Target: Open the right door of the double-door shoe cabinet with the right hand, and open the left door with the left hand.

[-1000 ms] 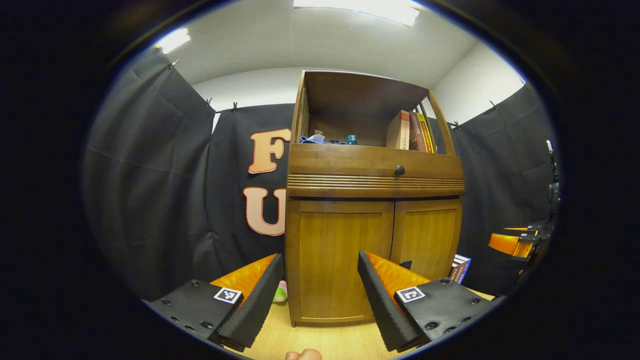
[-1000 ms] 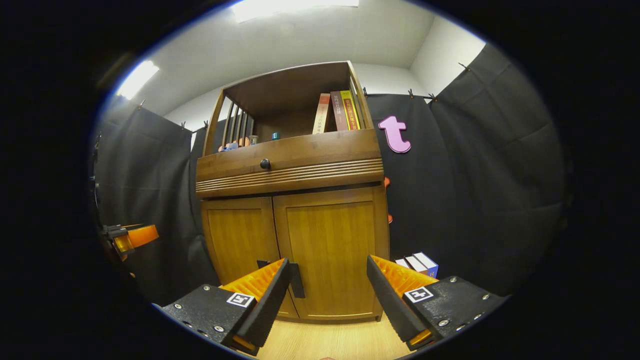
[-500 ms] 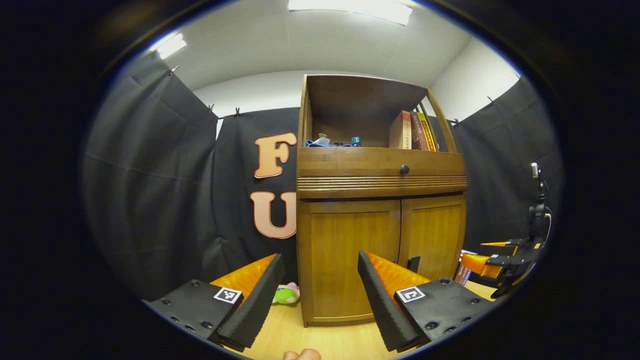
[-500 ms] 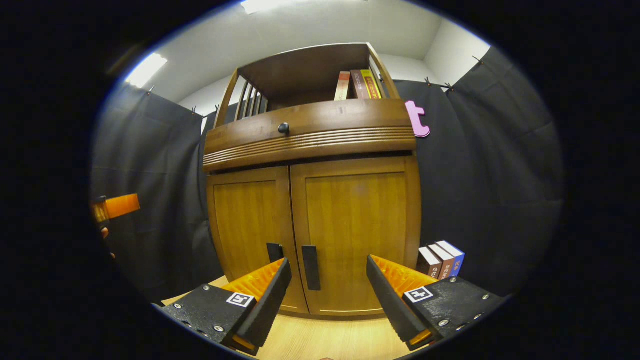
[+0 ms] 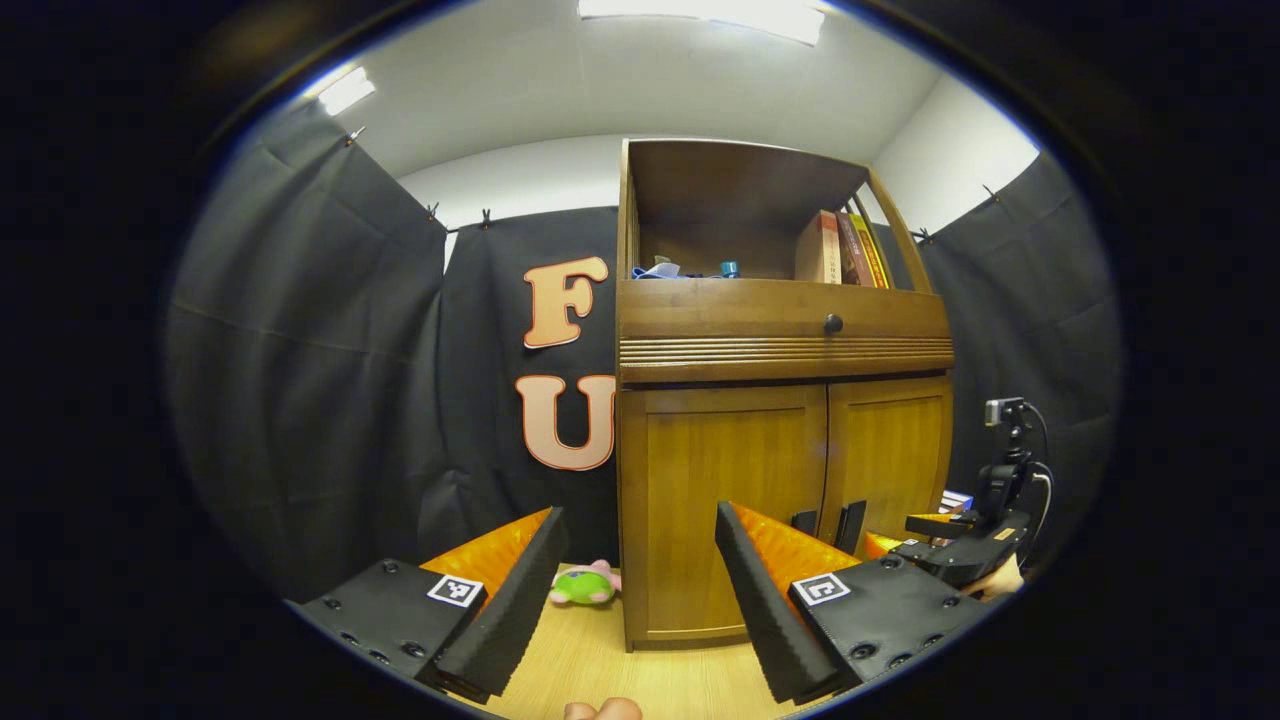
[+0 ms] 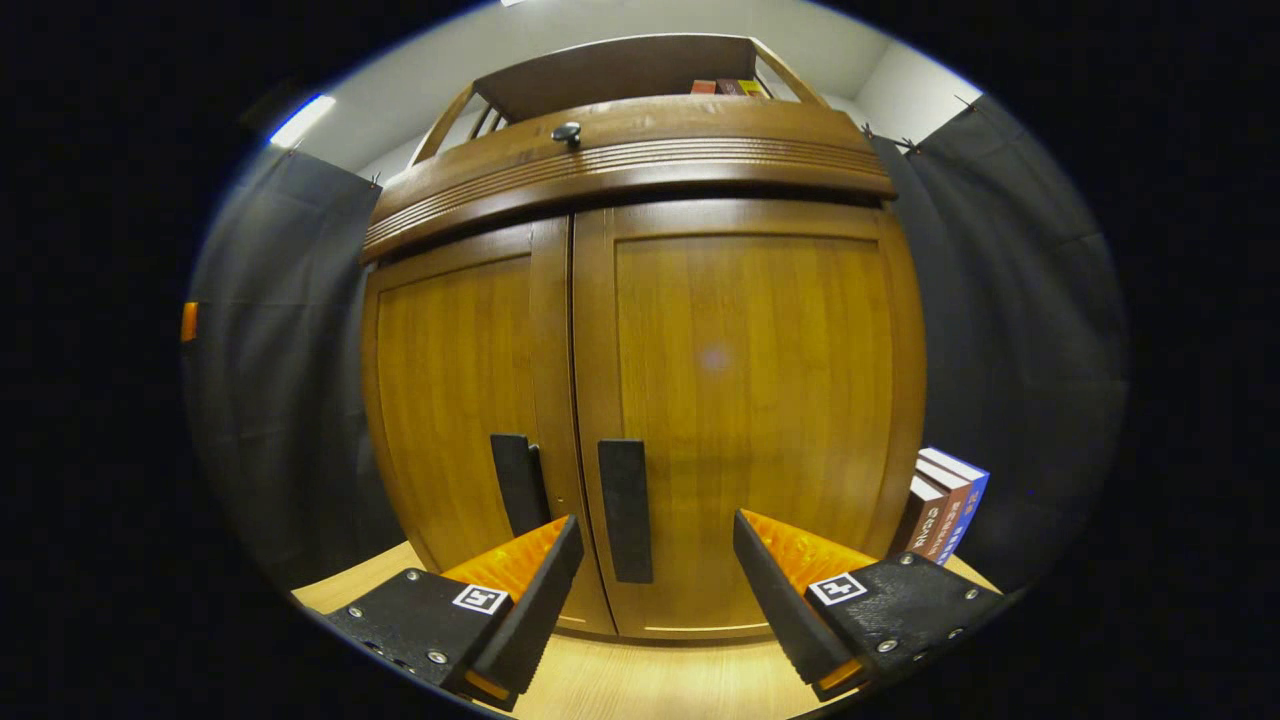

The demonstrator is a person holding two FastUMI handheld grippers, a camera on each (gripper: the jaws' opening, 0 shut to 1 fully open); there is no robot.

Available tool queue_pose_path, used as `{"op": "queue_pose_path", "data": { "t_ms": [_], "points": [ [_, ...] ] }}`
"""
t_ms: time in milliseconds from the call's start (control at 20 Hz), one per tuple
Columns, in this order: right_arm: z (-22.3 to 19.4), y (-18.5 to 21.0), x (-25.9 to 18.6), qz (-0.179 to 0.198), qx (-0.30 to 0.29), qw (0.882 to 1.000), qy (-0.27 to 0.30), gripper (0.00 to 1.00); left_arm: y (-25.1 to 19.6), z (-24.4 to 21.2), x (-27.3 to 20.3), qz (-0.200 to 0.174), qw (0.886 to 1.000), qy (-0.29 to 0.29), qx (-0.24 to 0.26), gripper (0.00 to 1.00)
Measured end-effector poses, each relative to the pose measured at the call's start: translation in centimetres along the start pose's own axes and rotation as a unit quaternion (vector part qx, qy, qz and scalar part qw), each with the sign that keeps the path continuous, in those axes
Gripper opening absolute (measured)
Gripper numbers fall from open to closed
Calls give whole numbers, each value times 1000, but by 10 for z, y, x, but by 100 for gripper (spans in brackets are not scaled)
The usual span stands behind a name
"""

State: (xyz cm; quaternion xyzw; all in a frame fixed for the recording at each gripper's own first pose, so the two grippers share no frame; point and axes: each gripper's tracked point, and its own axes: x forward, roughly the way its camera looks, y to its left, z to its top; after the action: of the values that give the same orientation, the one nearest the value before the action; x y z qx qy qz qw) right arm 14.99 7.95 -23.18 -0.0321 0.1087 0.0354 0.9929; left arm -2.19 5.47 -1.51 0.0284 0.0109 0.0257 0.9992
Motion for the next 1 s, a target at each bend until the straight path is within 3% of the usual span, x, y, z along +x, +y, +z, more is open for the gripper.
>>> {"op": "queue_pose_path", "data": {
  "t_ms": [50,100,150,300,350,400,550,600,650,950,1000],
  "points": [
    [-5,2,9,-1,1,1000,4,94,2,-2,3,0,1000,2,0,95],
    [-9,3,17,-2,2,1000,7,100,4,-5,5,0,1000,3,-1,95],
    [-11,4,24,-2,1,1000,8,93,6,-6,9,0,1000,4,-3,95],
    [-17,7,45,-3,3,1000,9,87,11,-16,17,-1,1000,9,-14,95],
    [-20,8,50,-4,3,1000,13,98,13,-18,19,-1,1000,10,-18,95],
    [-22,8,54,-5,3,1000,17,87,16,-22,22,2,1000,10,-19,95],
    [-26,10,62,4,9,1000,20,78,26,-24,27,15,1000,9,-12,97],
    [-26,12,64,7,11,1000,18,87,26,-26,29,15,1000,9,-11,95],
    [-25,13,67,10,11,1000,16,72,24,-27,30,12,1000,9,-13,97],
    [-30,17,73,21,23,999,26,59,13,-32,35,-3,1000,16,-13,95],
    [-30,17,73,22,26,999,25,47,11,-31,34,-5,1000,15,-11,95]
  ]
}}
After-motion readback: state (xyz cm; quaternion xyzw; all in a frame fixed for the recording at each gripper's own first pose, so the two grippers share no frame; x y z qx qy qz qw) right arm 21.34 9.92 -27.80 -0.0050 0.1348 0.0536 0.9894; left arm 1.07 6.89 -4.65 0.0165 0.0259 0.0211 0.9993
